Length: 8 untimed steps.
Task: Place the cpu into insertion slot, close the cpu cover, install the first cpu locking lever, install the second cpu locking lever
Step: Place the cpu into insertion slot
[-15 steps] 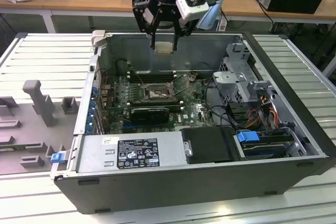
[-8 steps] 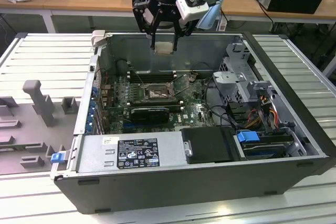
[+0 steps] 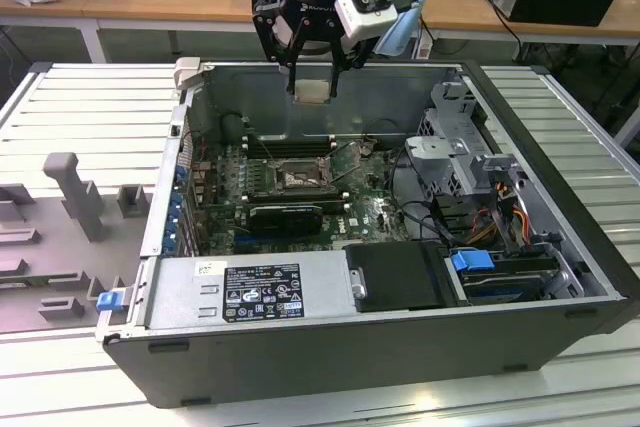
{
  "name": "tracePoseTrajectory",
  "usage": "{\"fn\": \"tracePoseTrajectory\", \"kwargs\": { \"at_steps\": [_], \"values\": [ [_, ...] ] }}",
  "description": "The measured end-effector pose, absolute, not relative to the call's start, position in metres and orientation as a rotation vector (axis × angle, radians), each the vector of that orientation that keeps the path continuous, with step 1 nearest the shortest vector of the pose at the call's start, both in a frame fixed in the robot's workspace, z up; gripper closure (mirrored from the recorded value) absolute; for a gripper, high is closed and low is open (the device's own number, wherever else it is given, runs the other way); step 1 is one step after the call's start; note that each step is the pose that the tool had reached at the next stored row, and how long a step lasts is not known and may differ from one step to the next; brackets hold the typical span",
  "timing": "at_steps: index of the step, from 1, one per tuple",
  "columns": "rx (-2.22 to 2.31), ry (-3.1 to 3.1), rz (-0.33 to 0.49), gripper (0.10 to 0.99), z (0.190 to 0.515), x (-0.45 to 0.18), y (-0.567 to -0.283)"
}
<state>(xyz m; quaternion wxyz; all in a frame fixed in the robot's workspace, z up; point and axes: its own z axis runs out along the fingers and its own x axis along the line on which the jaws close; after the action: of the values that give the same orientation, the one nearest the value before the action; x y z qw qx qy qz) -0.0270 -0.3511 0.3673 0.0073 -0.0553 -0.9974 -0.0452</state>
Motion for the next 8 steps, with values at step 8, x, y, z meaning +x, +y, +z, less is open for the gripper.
{"fn": "tracePoseTrajectory", "kwargs": {
  "at_steps": [8],
  "values": [
    [-0.182, -3.119, -0.141, 0.557, 0.3673, -0.0269, -0.3511]
  ]
}}
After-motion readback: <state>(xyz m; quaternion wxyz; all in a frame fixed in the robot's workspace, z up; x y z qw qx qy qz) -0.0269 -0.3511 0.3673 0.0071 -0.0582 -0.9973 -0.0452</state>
